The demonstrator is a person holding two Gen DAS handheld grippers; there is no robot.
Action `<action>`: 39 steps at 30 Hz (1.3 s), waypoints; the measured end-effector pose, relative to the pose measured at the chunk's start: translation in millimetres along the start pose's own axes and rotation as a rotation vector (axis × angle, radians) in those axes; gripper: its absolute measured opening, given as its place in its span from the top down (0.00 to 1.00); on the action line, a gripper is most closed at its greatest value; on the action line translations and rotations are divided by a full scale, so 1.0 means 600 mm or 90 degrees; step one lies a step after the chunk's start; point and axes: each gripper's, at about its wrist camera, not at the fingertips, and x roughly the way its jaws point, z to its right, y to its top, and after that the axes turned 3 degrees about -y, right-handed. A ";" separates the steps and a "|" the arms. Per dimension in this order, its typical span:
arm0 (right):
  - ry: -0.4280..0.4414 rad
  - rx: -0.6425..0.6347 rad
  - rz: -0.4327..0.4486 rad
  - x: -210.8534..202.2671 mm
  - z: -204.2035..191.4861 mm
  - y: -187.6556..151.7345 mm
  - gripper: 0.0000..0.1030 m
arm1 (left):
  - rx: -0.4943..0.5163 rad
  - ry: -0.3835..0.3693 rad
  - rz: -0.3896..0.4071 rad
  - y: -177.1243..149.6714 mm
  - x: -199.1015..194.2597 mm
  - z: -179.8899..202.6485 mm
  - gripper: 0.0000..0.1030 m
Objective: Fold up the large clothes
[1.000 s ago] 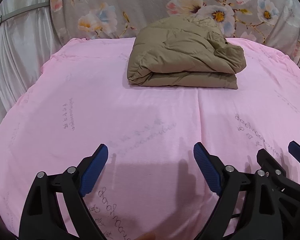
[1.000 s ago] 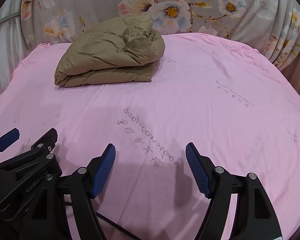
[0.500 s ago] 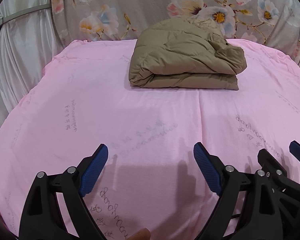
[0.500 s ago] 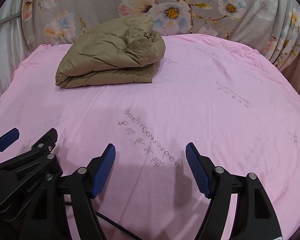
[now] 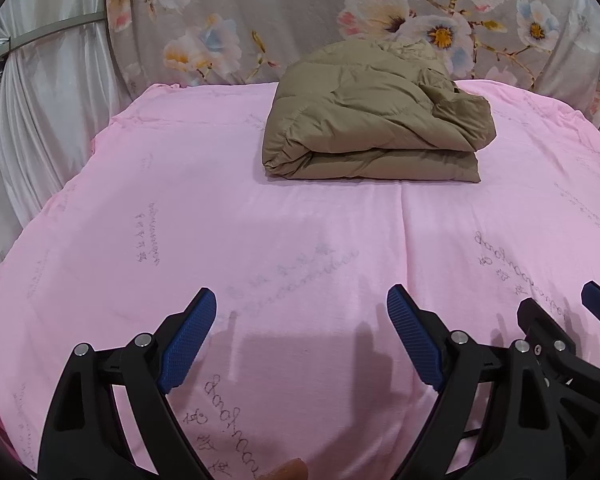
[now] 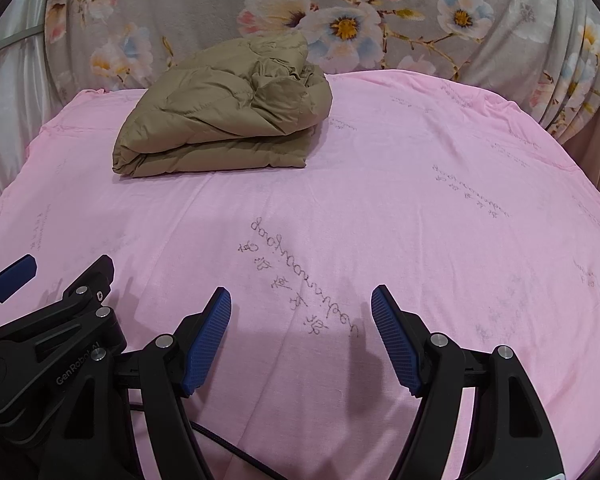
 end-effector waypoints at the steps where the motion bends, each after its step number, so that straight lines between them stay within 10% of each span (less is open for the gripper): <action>1: 0.000 0.000 0.000 0.000 0.000 0.000 0.31 | 0.000 0.001 0.000 0.000 -0.001 0.001 0.18; 39: -0.001 0.001 0.000 0.000 -0.001 -0.001 0.31 | -0.002 0.007 0.001 0.000 0.000 0.005 0.18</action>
